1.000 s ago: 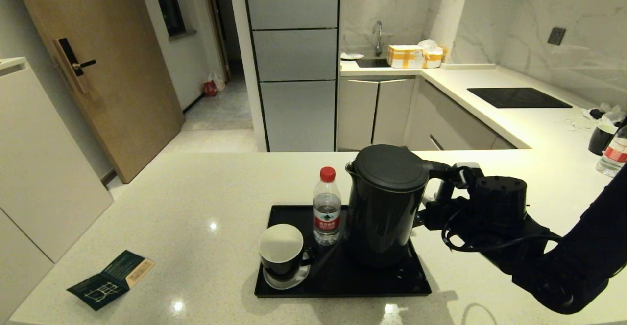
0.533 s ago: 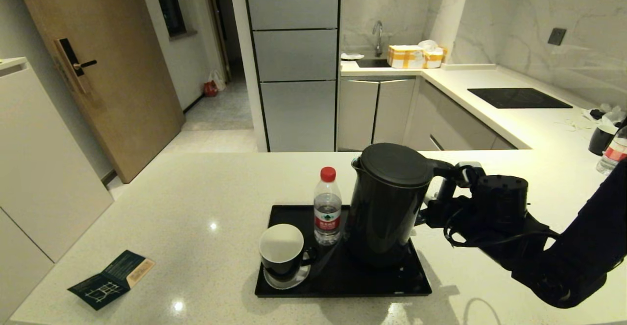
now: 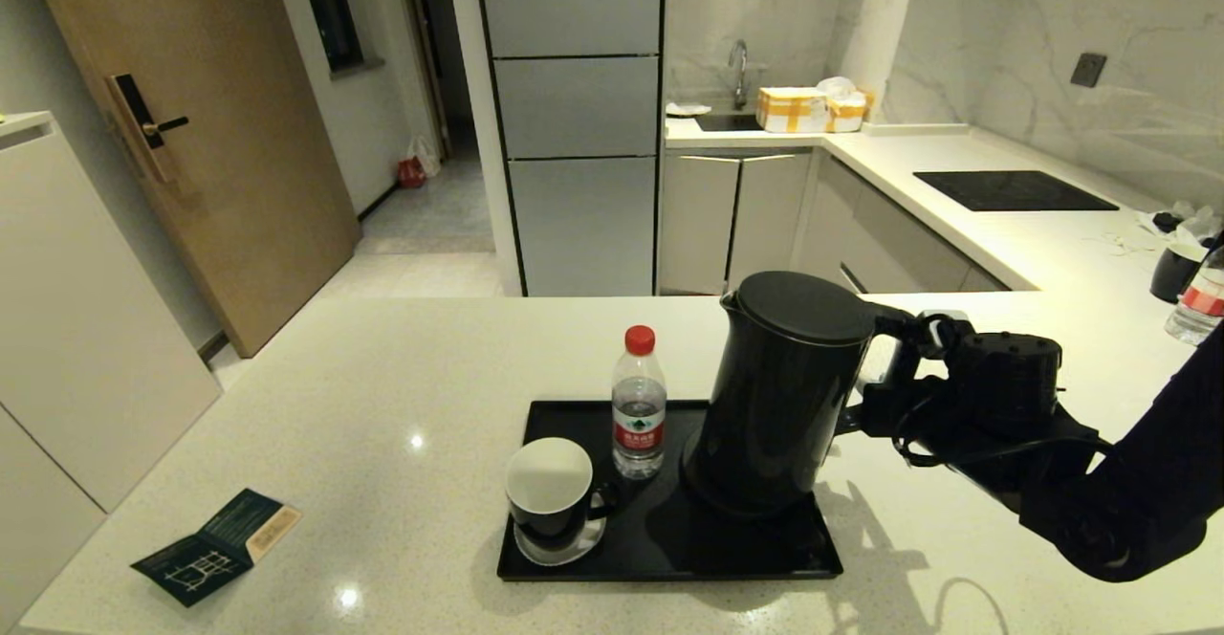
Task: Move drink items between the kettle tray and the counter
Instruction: Return the kettle to its original position
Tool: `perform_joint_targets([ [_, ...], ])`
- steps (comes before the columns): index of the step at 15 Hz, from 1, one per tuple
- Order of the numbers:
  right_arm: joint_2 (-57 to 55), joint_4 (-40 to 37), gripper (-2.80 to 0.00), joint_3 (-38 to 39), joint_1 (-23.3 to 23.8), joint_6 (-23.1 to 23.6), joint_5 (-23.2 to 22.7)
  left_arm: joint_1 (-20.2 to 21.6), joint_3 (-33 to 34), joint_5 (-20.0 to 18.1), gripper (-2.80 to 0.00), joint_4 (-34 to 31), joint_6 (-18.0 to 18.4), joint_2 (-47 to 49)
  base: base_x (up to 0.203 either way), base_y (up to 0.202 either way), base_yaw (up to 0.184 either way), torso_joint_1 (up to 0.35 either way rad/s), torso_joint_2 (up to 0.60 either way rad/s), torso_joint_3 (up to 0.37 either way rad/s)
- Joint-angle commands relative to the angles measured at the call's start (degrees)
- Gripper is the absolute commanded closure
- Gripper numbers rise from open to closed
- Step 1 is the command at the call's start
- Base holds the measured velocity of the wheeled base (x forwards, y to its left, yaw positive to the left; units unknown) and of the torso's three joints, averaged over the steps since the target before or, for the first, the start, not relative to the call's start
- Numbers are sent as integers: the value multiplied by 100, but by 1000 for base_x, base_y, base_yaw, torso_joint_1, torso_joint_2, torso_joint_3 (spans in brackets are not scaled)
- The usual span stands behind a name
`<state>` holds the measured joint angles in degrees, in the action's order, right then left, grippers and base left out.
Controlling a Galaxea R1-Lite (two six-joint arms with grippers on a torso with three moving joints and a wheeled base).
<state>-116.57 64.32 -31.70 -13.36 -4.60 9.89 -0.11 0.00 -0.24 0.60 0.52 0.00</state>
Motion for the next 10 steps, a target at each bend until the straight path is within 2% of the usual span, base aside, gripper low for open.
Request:
perform_joint_targets([
  [1, 47, 71, 0, 6, -35, -15, 5, 2, 0, -2, 0, 2, 0, -9, 0, 0, 0, 0, 0, 0],
  [7, -6, 63, 0, -99, -430, -15, 48, 2, 0, -2, 0, 2, 0, -9, 0, 0, 0, 0, 0, 0],
  [10, -260, 89, 0, -232, -460, -15, 75, 2, 9, -2, 0, 2, 0, -9, 0, 0, 0, 0, 0, 0],
])
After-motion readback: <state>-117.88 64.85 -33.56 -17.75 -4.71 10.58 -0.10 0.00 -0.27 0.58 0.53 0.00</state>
